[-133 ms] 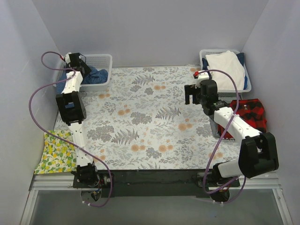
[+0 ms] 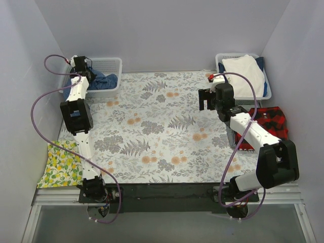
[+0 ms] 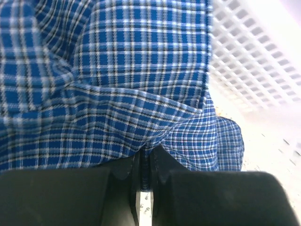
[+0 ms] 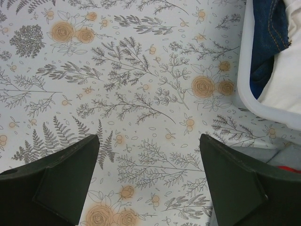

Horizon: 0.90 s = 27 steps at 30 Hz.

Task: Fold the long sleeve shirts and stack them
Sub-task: Grab the shirt from the pile, then move the shirt to the center of the board

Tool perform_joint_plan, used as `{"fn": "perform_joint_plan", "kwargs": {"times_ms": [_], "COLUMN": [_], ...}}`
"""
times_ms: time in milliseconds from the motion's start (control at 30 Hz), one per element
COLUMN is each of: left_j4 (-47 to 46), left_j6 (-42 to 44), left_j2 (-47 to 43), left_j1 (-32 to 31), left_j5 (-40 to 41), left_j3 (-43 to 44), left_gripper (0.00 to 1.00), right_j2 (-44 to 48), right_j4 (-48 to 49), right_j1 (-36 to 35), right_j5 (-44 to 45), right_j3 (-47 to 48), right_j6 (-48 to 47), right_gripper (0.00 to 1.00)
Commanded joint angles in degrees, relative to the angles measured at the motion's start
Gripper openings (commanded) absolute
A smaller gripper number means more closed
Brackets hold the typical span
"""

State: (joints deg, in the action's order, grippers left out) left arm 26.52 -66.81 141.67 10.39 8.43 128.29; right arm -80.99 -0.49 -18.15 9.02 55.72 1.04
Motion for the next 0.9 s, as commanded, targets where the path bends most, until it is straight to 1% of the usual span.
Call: {"fn": "perform_joint_plan", "kwargs": {"times_ms": [0,33,100,233,433,500,600,667,700,733,867], "left_j4": [-1.4,-1.4,-1.5,-1.4,-0.1,-0.2,2.2,3.3,3.6,4.1,4.4], "left_j6": [-0.1,-0.4,-1.4,-2.1,-2.3,-0.6,3.5,5.9,6.6,6.9,5.1], "left_j2": [-7.3,-8.4,-14.6,-22.9,-30.3,-34.2,-39.0,-41.1,-43.3,-44.2,-49.1], "left_j1": [0.0,0.0,0.0,-0.1,-0.6,-1.7,-6.0,-11.4,-13.0,-15.7,-21.2], "left_j5": [-5.5,-7.3,-12.9,-16.0,-23.9,-23.4,-21.4,-20.2,-19.7,-19.9,-23.7], "left_j3": [3.4,3.3,2.0,-1.5,-3.3,-5.7,-7.3,-8.0,-8.6,-9.0,-11.4], "left_gripper": [0.0,0.0,0.0,0.0,0.0,0.0,0.0,0.0,0.0,0.0,0.0], "right_j2": [-0.1,0.0,0.3,1.0,2.2,2.3,2.7,2.9,3.0,3.2,4.1], "right_j4": [0.7,0.7,0.7,1.0,1.6,1.5,1.5,1.5,1.5,1.5,0.8], "right_j1": [-0.7,-0.7,-0.7,-0.7,-0.7,-0.7,-0.7,-0.7,-0.7,-0.7,-0.7], "right_j5": [0.3,0.4,1.3,1.5,1.8,2.1,2.8,3.3,3.5,4.0,6.8], "right_j3": [2.9,2.8,2.9,2.8,1.8,1.8,2.2,2.6,2.9,3.4,5.4], "right_j6": [-0.5,-0.4,-0.3,-0.2,1.0,1.4,1.8,1.9,1.9,1.9,2.5], "right_gripper": [0.95,0.95,0.95,0.95,0.95,0.95,0.95,0.95,0.96,0.97,0.99]}}
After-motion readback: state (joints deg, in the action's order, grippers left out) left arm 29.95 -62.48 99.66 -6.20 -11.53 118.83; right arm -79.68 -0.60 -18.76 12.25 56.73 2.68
